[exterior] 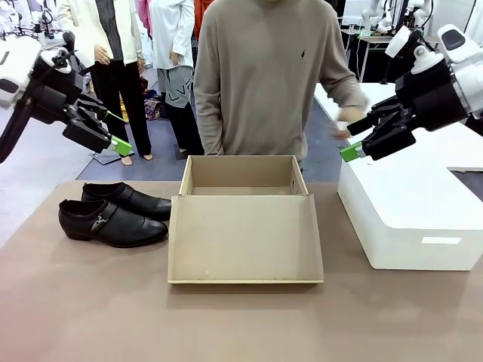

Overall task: Pack the shoes into the box.
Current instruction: Place one shoe of the Shoes into the Shoes Box.

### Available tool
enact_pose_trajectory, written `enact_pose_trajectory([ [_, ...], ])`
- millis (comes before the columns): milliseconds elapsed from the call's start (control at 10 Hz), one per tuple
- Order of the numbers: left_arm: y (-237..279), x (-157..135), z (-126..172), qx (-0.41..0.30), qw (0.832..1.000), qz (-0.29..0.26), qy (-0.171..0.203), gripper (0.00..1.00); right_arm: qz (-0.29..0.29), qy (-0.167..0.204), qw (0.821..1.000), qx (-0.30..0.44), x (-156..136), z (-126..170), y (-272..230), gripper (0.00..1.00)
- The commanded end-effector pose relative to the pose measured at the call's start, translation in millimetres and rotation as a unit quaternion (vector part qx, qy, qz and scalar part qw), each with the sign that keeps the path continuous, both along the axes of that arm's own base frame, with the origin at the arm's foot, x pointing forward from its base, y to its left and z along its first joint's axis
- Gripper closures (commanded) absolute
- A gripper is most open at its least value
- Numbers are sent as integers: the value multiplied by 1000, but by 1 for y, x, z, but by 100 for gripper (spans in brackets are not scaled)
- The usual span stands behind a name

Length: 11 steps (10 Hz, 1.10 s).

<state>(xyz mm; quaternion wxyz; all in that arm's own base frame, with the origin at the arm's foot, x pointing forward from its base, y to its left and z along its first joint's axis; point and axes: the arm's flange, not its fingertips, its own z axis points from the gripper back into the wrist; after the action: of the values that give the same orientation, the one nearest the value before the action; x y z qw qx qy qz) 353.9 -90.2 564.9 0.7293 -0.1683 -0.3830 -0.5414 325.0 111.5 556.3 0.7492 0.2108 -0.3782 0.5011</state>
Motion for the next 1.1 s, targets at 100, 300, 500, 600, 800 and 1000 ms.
enact_pose_trajectory([
  [100,2,3,-1,-7,1000,-13,-6,0,10,-5,1000,5,3,-1,0,0],
  [300,3,2,3,17,1000,-9,-4,0,10,-5,1000,5,3,-1,0,0],
  [500,10,8,15,61,998,-13,-13,0,10,-5,1000,5,3,-1,0,0],
  [600,14,14,21,88,996,-19,-12,0,10,-5,1000,5,3,-1,0,0],
  [800,23,29,27,151,988,-42,1,0,10,-5,1000,5,3,-1,0,0],
  [1000,33,50,33,212,974,-74,-1,0,10,-5,1000,5,3,-1,0,0],
])
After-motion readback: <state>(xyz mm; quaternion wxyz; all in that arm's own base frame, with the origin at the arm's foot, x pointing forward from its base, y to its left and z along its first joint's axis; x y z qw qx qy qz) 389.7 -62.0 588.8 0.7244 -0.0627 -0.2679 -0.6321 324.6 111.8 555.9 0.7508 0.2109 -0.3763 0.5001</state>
